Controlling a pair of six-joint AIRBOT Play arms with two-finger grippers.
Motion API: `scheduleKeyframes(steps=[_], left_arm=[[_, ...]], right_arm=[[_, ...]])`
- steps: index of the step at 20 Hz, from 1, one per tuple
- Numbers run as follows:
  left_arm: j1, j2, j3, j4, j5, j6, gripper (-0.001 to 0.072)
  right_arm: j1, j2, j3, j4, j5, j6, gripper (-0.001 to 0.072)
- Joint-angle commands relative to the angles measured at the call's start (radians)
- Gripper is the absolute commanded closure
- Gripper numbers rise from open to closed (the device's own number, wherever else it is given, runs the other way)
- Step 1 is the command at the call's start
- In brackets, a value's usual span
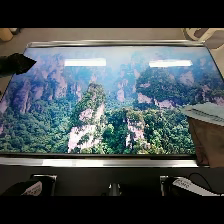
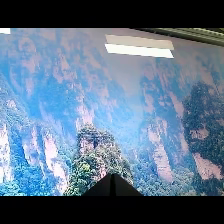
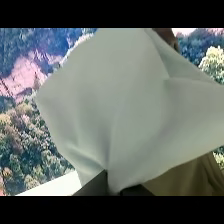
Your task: Fold the shirts.
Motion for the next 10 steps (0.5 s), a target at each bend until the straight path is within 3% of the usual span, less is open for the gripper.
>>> scheduleKeyframes(steps=[1,4,6,10], left_arm=[[0.001,0.000,0.000,0.000,0.000,0.004,0.0683],[0.001,0.000,0.000,0.000,0.000,0.004,0.0683],[0.001,0.000,0.000,0.000,0.000,0.004,0.0683],[0.001,0.000,0.000,0.000,0.000,0.005,0.0683]], right_arm=[[-0.007,-0.001,0.001,0.135,-0.171,0.043,0.0695],[-0.007,-0.003,0.001,0.212,-0.260,0.064,0.0695],[-0.014,-0.002,0.001,0.172,-0.215,0.063,0.0695],[-0.016,0.004,0.000,-0.175,0.055,0.008,0.0695]])
